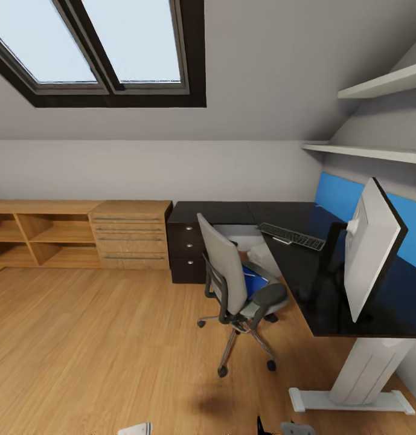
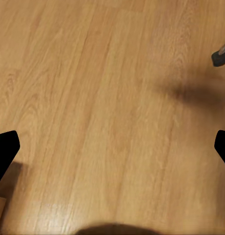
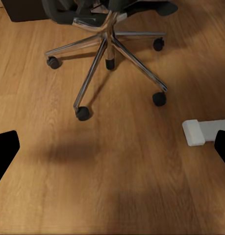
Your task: In the bedroom, organize the workspace by keeping the computer under the desk, ensuring the monitor is on the desk, placing the keyboard on the desk next to the monitor, placing the mouse on the desk next to the keyboard, moving the folder from the swivel chair onto the desk next to the mouse, stacking the notebook on top of the folder with the pen on top of the notebook, and positioning the swivel chair next to the desk.
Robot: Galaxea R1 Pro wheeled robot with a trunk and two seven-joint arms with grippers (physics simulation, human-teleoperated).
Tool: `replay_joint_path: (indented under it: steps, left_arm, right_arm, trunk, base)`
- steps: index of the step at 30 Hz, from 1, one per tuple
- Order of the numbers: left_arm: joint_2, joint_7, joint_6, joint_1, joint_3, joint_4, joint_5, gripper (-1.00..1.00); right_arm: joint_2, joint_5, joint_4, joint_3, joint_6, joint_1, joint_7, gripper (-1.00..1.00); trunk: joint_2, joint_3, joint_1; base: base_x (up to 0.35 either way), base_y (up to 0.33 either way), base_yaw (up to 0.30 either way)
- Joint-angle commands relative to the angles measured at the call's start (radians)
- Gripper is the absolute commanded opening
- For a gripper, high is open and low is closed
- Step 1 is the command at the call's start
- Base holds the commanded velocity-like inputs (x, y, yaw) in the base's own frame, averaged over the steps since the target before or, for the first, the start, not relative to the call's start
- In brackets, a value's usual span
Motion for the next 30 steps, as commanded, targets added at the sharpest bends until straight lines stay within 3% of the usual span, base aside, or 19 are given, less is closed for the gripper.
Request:
replay_joint_path:
  steps: [1,24,25,30]
  left_arm:
    - [0.001,0.008,0.002,0.0,-0.005,-0.001,0.009,1.0]
    - [0.001,0.015,0.001,-0.001,-0.003,-0.003,0.009,1.0]
    - [0.001,0.052,0.0,-0.001,-0.004,-0.003,0.009,1.0]
    - [0.0,0.083,-0.032,-0.001,-0.004,-0.003,0.009,1.0]
  right_arm:
    - [0.001,0.003,0.001,-0.007,-0.003,-0.001,0.001,1.0]
    - [-0.001,0.004,0.004,-0.003,-0.005,-0.001,0.001,1.0]
    - [0.0,0.001,0.004,-0.003,0.0,-0.001,0.0,1.0]
    - [-0.001,0.0,0.004,-0.005,-0.001,-0.001,0.0,1.0]
  trunk:
    - [-0.008,-0.004,0.004]
    - [-0.169,-0.076,0.092]
    - [-0.176,-0.08,0.096]
    - [-0.211,-0.095,0.115]
  base:
    - [-0.039,0.0,0.0]
    - [-0.002,0.0,0.0]
    - [0.0,0.0,0.0]
    - [0.0,0.0,0.0]
